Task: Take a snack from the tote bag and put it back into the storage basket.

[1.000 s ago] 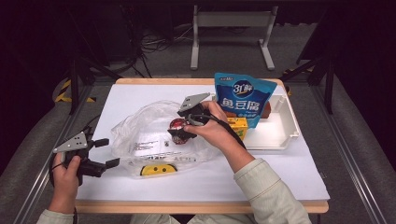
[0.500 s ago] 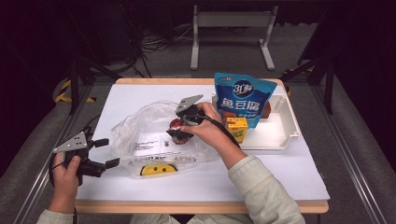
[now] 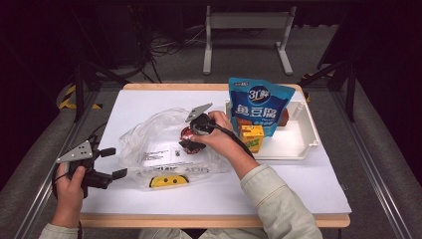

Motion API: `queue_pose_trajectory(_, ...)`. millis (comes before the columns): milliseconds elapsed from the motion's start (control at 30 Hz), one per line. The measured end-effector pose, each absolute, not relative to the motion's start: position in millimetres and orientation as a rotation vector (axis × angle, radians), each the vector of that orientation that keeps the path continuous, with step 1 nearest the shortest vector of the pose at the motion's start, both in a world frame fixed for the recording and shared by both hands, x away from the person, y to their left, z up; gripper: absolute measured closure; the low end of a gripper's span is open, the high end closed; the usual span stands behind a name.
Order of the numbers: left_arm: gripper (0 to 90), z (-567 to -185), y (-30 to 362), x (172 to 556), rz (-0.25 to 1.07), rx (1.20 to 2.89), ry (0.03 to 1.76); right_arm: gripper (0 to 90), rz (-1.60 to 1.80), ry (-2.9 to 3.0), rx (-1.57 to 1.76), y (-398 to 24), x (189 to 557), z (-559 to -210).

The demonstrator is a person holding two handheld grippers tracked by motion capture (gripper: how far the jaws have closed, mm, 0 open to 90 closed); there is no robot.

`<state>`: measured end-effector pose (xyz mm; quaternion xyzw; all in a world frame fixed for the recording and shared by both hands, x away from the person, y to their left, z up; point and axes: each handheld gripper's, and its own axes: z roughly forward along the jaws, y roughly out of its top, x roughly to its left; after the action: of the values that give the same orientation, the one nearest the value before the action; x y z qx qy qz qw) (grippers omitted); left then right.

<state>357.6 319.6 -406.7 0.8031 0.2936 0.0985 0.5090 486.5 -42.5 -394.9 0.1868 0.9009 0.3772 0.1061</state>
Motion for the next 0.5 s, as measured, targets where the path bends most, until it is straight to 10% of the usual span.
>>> queue_pose_trajectory(500,4.9,-406.6,320.2,357.9,0.242,1.938,0.698,14.8,0.995,2.693,0.597,-39.6,489.8,-413.0)
